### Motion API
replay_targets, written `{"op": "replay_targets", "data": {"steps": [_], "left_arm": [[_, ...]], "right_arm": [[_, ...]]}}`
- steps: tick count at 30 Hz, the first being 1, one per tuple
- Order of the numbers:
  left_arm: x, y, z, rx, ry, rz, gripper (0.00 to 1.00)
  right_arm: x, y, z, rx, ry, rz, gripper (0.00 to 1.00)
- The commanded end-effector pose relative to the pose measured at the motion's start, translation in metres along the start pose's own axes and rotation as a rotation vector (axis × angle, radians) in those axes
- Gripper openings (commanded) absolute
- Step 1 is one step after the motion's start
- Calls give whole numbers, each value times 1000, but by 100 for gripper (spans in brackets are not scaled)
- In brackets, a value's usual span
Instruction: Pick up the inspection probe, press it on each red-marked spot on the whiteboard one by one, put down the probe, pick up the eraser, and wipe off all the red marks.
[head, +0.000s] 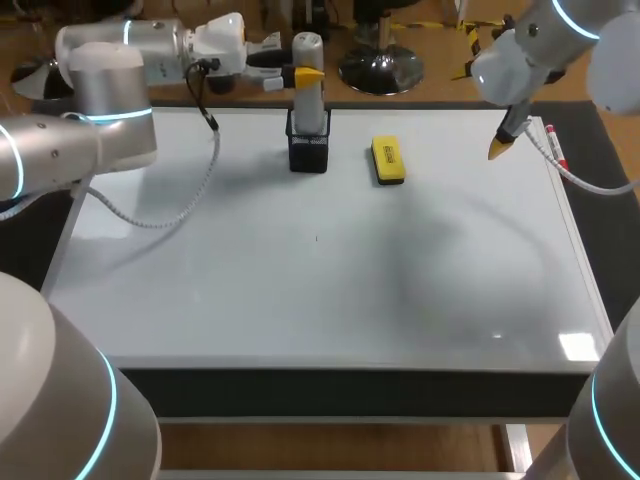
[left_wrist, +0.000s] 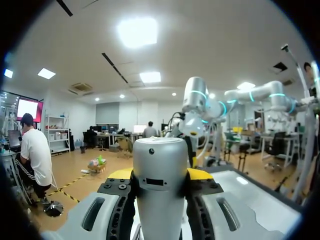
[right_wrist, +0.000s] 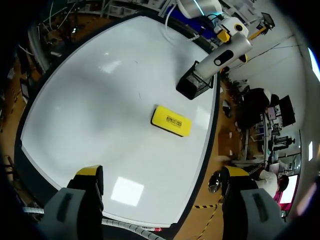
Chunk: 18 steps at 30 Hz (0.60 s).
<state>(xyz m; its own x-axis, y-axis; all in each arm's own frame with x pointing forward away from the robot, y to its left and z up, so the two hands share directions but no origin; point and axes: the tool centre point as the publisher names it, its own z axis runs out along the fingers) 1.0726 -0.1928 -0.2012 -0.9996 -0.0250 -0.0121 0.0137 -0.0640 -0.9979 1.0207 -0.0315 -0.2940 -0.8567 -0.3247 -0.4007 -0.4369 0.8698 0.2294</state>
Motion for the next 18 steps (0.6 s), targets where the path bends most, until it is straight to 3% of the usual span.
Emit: {"op": "replay_targets", "data": {"steps": [1,18], "left_arm": [[-1,6,3,8,0,0,0],[-12,32,1,8,-11,5,0]], "right_arm": [[0,0,0,3,3,-2,100],[0,0,0,3,3,-2,100]]}}
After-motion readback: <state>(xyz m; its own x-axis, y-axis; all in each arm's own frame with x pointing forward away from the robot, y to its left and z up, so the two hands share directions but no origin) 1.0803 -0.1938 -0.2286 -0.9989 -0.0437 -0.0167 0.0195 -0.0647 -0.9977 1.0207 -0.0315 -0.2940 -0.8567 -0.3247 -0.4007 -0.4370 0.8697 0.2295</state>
